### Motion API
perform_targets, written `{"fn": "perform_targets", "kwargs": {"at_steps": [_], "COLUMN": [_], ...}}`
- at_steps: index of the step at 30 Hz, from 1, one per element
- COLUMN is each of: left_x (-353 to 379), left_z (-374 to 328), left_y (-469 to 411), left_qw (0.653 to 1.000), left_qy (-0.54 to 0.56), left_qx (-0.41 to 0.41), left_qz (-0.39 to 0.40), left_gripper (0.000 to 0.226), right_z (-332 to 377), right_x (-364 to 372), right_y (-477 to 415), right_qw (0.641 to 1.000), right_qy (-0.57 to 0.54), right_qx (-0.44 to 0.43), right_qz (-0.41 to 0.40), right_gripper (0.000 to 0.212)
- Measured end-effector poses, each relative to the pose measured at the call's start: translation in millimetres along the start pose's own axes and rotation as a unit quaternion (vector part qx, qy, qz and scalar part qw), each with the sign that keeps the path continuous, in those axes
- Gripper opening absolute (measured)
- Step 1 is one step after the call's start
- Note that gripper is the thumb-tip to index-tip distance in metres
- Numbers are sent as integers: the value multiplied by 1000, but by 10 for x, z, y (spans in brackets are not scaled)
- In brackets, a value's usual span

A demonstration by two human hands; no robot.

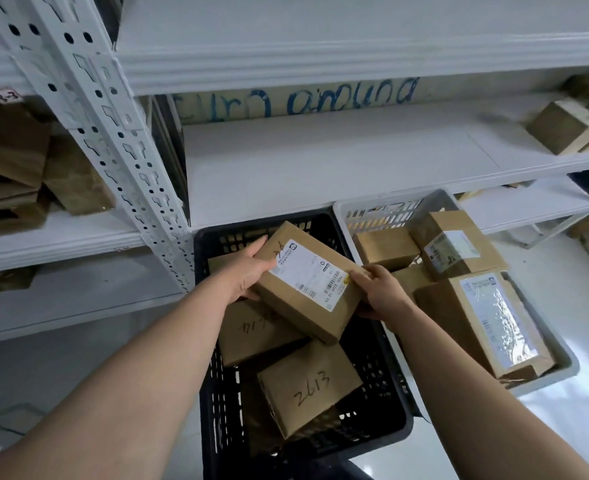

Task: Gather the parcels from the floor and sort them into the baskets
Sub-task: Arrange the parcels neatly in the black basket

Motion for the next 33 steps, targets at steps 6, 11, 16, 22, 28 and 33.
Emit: {"fn": "perform_targets", "kwargs": {"at_steps": [6,11,16,22,28,33], "left_x": [-76,193,394,478,263,351], "left_z": [-285,-301,-295,-73,182,120], "left_y": [-194,-455,-509,-467,-526,-522], "left_qw": [987,991,992,998,999,999], "left_qy": [-13,114,126,60,29,-15], "left_qx": [78,33,6,-13,-32,-24], "left_qz": [-137,-57,0,3,-10,-14], "left_gripper": [53,49,58,56,68,75], "right_z": [-62,-64,-38,36,-51,-84], "right_x": [-54,-220,-180,-86,141,83], "right_y": [18,-49,-112,-202,-261,-376], "right_qw": [999,995,995,992,994,993], "right_qy": [-43,-52,-10,50,75,95], "right_qx": [-8,-16,-19,-37,-27,-3], "right_qz": [-23,-83,-96,-107,-71,-68], "right_gripper": [39,34,39,42,43,32]}}
Point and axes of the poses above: each hand's wrist, its own y-axis away from the middle knuckle, its own x-axis out of the palm, z = x × y, the point moved 10 cm from there along -y, towards the middle knuckle, and after that the axes turned 4 degrees about -z, right-handed, at the moved point
